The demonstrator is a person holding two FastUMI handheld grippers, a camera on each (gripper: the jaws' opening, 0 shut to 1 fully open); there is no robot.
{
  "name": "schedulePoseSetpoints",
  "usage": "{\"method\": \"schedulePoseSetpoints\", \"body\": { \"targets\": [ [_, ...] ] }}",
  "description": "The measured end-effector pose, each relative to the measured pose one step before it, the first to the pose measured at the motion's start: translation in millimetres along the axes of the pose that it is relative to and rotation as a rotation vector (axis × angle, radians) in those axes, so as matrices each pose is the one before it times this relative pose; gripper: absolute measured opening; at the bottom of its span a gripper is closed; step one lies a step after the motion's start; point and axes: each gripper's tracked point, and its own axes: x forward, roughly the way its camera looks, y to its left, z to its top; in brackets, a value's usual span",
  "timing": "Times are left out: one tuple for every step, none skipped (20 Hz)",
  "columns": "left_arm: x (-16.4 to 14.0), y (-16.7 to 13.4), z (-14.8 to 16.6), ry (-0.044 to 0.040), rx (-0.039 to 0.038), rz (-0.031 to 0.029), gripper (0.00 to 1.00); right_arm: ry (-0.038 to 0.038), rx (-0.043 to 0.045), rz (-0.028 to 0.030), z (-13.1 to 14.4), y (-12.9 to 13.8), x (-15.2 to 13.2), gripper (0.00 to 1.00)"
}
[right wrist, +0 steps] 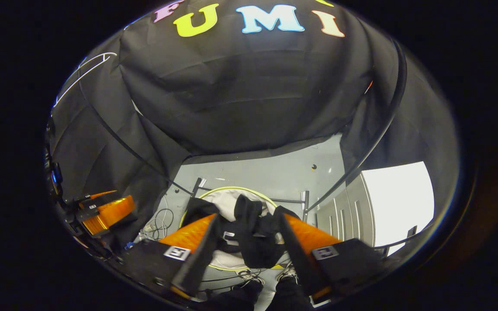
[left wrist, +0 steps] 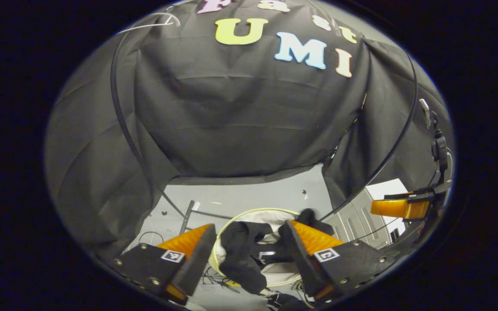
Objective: Grasp the clothes on the hanger with both hands and then place them into the laundry hamper below.
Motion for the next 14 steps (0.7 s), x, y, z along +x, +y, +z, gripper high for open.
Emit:
{"method": "schedulePoseSetpoints", "body": {
  "targets": [
    [-1.68,2.02,-2.95,0.00998,-0.00938,0.00567,0.95,-0.01356,-0.00067,-0.01143,2.84,-2.59,-5.29,1.00],
    [-3.93,1.92,-4.34,0.00713,-0.00976,0.00614,0.95,-0.01565,-0.00429,-0.00999,4.62,-5.42,-6.30,0.99],
    [-2.84,0.99,-1.80,0.00501,-0.01041,0.00641,0.96,-0.01902,-0.00268,-0.01188,3.19,-6.73,-4.37,0.98],
    [-6.19,0.43,-2.73,0.00345,-0.00992,0.00755,0.96,-0.01564,-0.00006,-0.01213,3.44,-7.13,-4.17,0.98],
    [-6.25,-0.51,0.65,-0.00356,-0.00870,0.00632,0.96,-0.01396,0.00301,-0.01128,1.48,-7.79,-3.83,0.98],
    [-9.79,-2.30,0.73,-0.00954,-0.00479,0.00441,0.96,-0.01339,0.00714,-0.01164,2.80,-8.28,-4.86,0.98],
    [-10.20,-1.43,5.68,-0.01930,0.00192,0.00588,0.96,-0.01339,0.01044,-0.00842,2.07,-7.13,-4.31,0.98],
    [-12.72,-2.79,5.73,-0.02435,0.00573,0.00958,0.95,-0.01638,0.01069,-0.00577,4.68,-7.38,-5.92,0.98],
    [-10.62,-2.00,8.16,-0.02341,0.00888,0.01250,0.96,-0.02077,0.00698,-0.00532,5.63,-7.74,-5.64,0.98],
    [-12.63,-2.66,7.16,-0.02727,0.00854,0.02072,0.96,-0.02760,-0.00034,-0.00608,8.75,-7.84,-7.41,0.98],
    [-11.48,-3.93,12.85,-0.03296,0.00543,0.01709,0.96,-0.03449,-0.00601,-0.00880,8.56,-8.96,-9.43,0.98],
    [-12.98,-6.14,15.50,-0.04388,-0.00140,0.00951,0.96,-0.03135,-0.00776,-0.00703,9.53,-8.28,-7.54,0.98],
    [-11.74,-9.76,19.17,-0.05021,-0.00235,0.00137,0.96,-0.03952,-0.00687,-0.00344,10.35,-7.99,-8.21,0.98],
    [-13.23,-11.44,21.59,-0.05020,0.00128,0.00380,0.96,-0.04408,-0.00410,-0.00212,14.97,-8.37,-10.42,0.98]
  ]
}}
